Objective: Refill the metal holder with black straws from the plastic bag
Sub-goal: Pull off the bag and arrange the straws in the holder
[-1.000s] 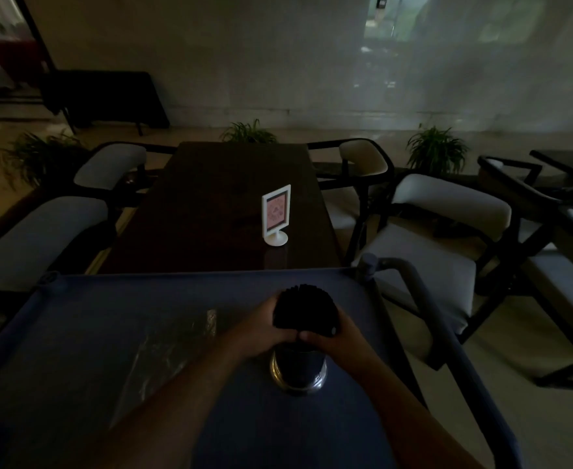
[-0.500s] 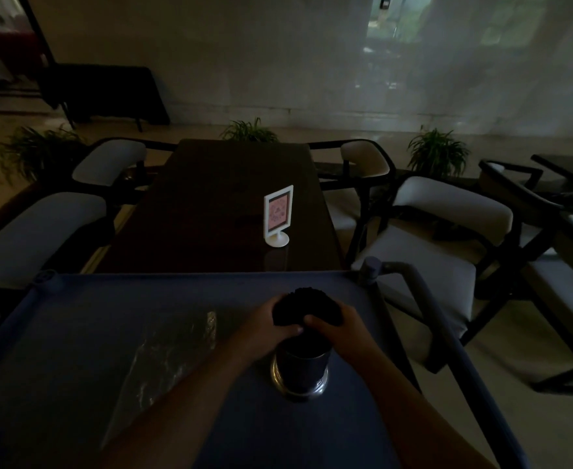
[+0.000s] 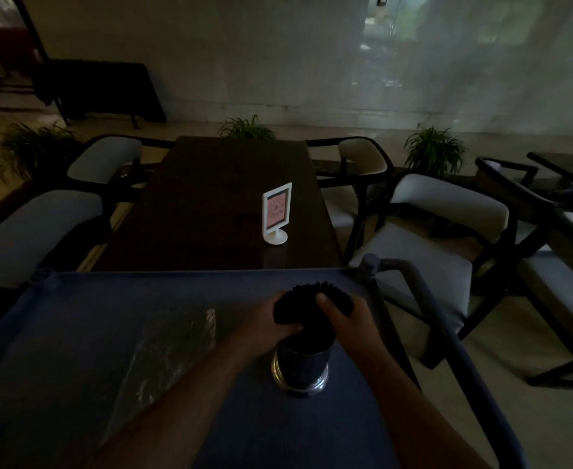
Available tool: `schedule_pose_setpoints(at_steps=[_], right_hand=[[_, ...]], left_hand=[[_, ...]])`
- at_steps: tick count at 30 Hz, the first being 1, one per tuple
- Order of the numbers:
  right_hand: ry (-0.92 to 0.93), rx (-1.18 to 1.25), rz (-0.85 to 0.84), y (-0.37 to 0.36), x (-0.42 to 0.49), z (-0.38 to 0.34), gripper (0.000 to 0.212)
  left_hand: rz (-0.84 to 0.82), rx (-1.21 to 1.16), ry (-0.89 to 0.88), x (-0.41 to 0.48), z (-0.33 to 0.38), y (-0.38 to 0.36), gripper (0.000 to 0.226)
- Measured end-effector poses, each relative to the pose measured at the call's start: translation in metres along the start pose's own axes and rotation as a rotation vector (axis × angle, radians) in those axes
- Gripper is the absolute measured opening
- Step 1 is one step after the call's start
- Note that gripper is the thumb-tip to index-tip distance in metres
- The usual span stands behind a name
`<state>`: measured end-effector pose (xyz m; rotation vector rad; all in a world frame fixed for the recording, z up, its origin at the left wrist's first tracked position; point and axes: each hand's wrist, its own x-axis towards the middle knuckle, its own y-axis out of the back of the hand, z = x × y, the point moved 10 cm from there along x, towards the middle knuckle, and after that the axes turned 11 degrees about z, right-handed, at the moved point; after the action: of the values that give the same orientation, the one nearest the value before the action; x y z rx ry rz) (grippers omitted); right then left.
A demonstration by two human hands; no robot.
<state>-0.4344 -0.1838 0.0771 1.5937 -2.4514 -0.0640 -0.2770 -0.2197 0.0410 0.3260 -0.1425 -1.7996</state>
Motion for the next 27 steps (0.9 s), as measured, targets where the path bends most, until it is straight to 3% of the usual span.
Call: schedule_pose_setpoints(at_steps=[4,8,10,18,23,27], right_hand=[[0.016,-0.018,0.078,0.008,0.005,-0.008,0.007],[0.008,0.011,0.141,0.011,0.007,-0.016,0.016],[0.002,0.069,0.19,0.016,0.01,-0.025,0.009],[0.083,0.08,0.242,0.02,0.02,-0.078,0.008],[0.113,0.137,0.271,0.03,0.017,-0.121,0.007],[0.198,0.134,0.35,0.049,0.006,-0.169,0.013]], left_hand=[[0.018,-0.004,-0.029,-0.003,0.006,0.001,0.055],[0.013,0.015,-0.041,-0.006,0.013,0.003,0.058],[0.006,0.005,-0.033,-0.007,0.015,0.006,0.061],[-0.06,-0.034,-0.012,-0.018,0.029,0.013,0.07],[-0.024,0.12,-0.11,-0.027,0.044,0.019,0.072],[0.021,0.033,-0.152,-0.031,0.063,0.036,0.069]])
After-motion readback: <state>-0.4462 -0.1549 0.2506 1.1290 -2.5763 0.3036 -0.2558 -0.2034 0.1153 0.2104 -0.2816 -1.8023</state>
